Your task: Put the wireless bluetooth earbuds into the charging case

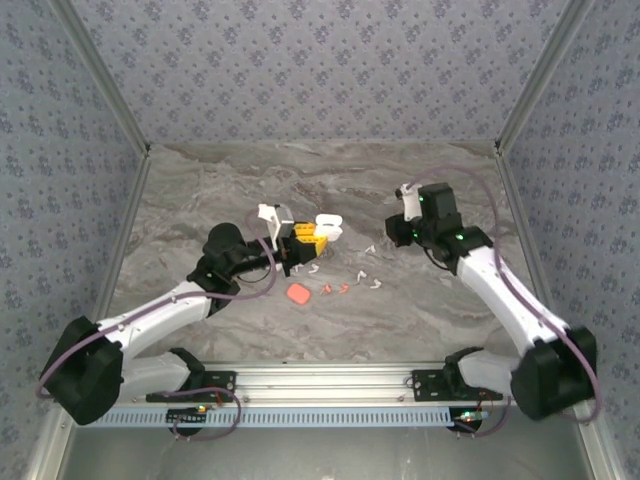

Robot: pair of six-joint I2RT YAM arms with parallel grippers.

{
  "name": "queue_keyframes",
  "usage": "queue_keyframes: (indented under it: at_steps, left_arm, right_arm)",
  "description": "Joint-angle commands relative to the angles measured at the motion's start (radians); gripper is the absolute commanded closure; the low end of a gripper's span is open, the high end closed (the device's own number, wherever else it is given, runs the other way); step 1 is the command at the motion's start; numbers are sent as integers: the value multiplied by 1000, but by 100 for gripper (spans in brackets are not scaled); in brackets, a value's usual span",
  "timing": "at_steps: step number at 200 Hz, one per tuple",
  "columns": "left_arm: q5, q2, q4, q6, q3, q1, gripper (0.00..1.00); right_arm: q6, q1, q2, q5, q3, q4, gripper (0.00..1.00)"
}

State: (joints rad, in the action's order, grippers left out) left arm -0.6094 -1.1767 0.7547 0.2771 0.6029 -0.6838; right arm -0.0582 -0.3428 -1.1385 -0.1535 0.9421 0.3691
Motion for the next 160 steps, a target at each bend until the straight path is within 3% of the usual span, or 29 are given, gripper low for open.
queue_keyframes:
  at_steps: [1,42,89,160]
  left_arm:
    - [-32,-37,88,46,28,-11,100]
    - [-61,-109,104,49,84,-44,100]
    - [-72,-167,115,53,129,-86,100]
    - [-74,-178,118,59,136,-94,100]
  right_arm:
    - [140,-15,123,-62,-12,-4,78]
    - [291,-71,232,-119,86,56,78]
    - [451,-206,236,-48,176,108,78]
    - [520,-299,199,9,185,131,78]
